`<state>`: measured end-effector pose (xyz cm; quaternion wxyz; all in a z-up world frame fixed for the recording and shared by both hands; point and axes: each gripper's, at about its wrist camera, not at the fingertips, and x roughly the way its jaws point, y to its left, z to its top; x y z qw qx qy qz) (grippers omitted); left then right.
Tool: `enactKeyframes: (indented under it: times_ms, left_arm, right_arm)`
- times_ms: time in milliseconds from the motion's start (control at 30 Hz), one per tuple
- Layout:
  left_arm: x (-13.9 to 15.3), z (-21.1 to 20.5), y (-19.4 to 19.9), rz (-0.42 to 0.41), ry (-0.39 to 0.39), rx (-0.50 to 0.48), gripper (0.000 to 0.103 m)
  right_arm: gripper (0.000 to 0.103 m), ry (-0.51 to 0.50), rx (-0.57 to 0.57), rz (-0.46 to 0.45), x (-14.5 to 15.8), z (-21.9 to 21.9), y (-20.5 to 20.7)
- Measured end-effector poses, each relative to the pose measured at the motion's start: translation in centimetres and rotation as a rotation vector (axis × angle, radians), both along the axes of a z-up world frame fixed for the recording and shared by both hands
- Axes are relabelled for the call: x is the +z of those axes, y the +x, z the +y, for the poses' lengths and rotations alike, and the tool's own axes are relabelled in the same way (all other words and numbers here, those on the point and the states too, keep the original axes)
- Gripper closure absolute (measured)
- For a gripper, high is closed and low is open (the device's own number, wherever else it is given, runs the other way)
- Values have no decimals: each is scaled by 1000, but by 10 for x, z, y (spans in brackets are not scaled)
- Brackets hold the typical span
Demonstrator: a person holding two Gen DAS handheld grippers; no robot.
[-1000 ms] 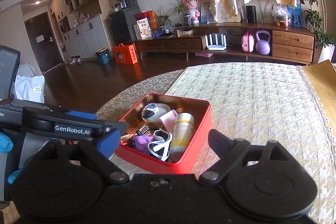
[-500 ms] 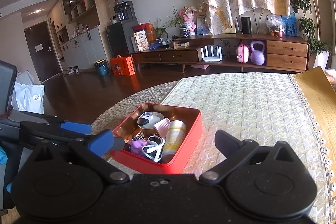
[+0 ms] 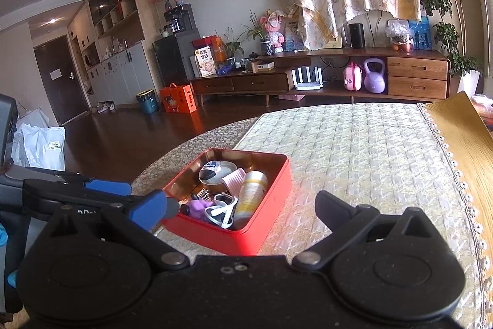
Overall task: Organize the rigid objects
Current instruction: 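Withdraw both open tools from the red box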
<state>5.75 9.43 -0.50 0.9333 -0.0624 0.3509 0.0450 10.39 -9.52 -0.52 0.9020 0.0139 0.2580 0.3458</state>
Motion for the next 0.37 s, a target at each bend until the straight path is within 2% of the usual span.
enactKeyframes:
  times_ms: [367]
  left_arm:
    - [0, -7, 0, 3, 19, 1, 16]
  right_arm:
    - [0, 4, -4, 8, -2, -2, 1]
